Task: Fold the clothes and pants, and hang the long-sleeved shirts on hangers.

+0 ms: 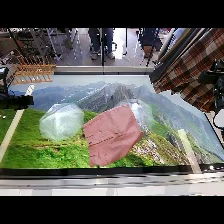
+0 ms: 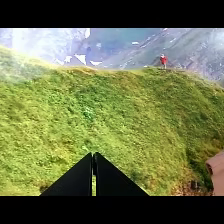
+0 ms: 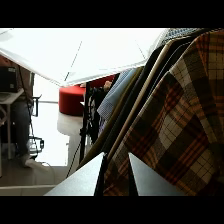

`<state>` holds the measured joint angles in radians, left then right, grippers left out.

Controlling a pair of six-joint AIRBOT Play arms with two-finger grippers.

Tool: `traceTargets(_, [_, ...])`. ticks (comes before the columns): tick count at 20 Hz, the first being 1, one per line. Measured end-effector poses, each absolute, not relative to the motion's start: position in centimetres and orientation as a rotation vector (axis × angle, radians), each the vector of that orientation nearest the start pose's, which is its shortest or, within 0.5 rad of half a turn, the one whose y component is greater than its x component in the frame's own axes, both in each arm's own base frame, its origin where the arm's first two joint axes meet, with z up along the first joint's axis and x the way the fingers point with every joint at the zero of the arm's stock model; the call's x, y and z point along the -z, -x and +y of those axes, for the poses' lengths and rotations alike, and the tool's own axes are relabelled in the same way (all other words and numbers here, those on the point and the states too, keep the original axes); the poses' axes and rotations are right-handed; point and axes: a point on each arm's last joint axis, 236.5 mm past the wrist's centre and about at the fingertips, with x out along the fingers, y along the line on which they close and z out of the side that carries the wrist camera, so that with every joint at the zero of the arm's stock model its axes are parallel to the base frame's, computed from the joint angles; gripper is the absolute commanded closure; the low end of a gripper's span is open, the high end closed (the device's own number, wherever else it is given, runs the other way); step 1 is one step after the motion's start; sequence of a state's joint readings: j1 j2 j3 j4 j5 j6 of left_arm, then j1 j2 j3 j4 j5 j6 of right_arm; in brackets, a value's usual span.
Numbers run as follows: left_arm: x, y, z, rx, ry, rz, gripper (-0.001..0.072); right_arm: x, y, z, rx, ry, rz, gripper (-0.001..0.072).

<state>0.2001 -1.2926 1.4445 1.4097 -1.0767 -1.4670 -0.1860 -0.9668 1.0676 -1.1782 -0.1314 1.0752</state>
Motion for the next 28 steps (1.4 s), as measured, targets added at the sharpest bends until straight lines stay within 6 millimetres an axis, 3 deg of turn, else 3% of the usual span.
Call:
traceTargets(19, [-13.2, -46.4, 5.7, -0.039, 0.141, 0.865, 0.0692, -34.5, -45.1, -9.4, 0.235, 0.073, -0.215, 0.0522])
traceTargets(24, [-13.2, -46.0, 3.5, 0.021, 0.245, 0.884, 0.0692, -33.2, -44.1, -6.3, 0.12, -0.133, -0.112, 0.0523])
traceTargets(28, [-12.0, -43.6, 1.5, 0.106, 0.249, 1.001, 0.068, -30.1, -40.6, -2.9, 0.007, -0.003, 0.121, 0.0516])
